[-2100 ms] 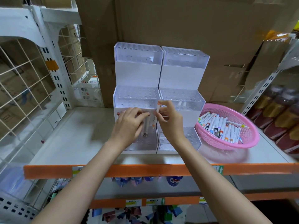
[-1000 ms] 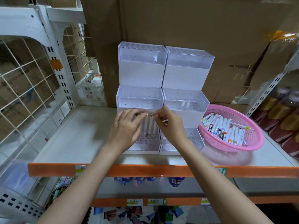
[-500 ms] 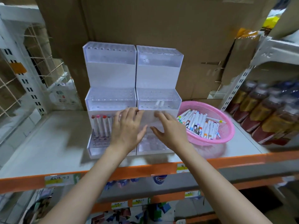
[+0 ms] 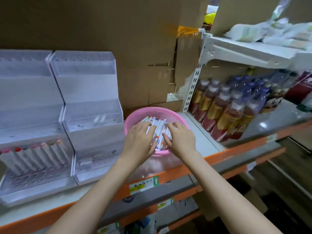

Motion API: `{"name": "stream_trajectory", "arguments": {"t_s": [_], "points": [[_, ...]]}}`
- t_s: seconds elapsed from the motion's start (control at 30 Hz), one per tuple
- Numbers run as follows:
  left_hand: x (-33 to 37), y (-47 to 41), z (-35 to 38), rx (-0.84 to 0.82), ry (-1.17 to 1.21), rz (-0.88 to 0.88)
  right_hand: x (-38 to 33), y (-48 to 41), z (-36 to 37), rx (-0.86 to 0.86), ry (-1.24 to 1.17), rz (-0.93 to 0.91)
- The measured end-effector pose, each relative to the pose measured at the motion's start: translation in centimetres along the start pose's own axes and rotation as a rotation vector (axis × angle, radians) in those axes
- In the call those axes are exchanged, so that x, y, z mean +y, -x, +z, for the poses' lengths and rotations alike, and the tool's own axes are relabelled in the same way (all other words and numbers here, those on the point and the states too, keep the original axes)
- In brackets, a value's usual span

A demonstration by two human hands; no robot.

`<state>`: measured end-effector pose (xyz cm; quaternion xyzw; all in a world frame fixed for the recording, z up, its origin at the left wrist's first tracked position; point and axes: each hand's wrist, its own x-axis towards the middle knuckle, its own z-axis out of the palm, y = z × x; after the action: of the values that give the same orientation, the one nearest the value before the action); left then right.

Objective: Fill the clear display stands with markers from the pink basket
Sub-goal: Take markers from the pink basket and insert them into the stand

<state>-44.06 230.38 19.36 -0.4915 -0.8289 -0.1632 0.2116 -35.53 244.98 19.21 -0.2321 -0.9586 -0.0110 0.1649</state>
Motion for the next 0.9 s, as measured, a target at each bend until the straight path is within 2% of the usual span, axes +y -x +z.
{"name": "stream_trajectory", "arguments": {"t_s": [0.1,0.23,0.33,0.43,0.53,0.63,0.9], "points": [[0.9,-2.2,2.0,-0.137,-0.013,-0.086,1.7,-1.4,0.3,-0.139,0.018,0.054],[0.4,-4.6,4.3,-0.337,-0.121,-0.304,2.5,-3.6,1.2,-0.176,0.088,0.031],[-0.2,-5.3,5.3,-0.328,-0.144,-0.378,2.5,-5.0,2.0,-0.15,0.127,-0.029],[-0.5,-5.6,5.7,-0.337,-0.198,-0.354,2.1,-5.9,2.7,-0.202,0.02,-0.162],[-0.7,-5.4,5.9,-0.33,-0.089,-0.397,1.8,-6.6,3.5,-0.211,-0.019,-0.277],[-0.9,-5.3,5.8,-0.281,0.046,-0.455,1.9,-7.0,4.1,-0.201,-0.064,-0.272],[-0.9,-5.2,5.6,-0.292,0.138,-0.484,2.0,-7.1,3.8,-0.213,-0.201,-0.152]]}}
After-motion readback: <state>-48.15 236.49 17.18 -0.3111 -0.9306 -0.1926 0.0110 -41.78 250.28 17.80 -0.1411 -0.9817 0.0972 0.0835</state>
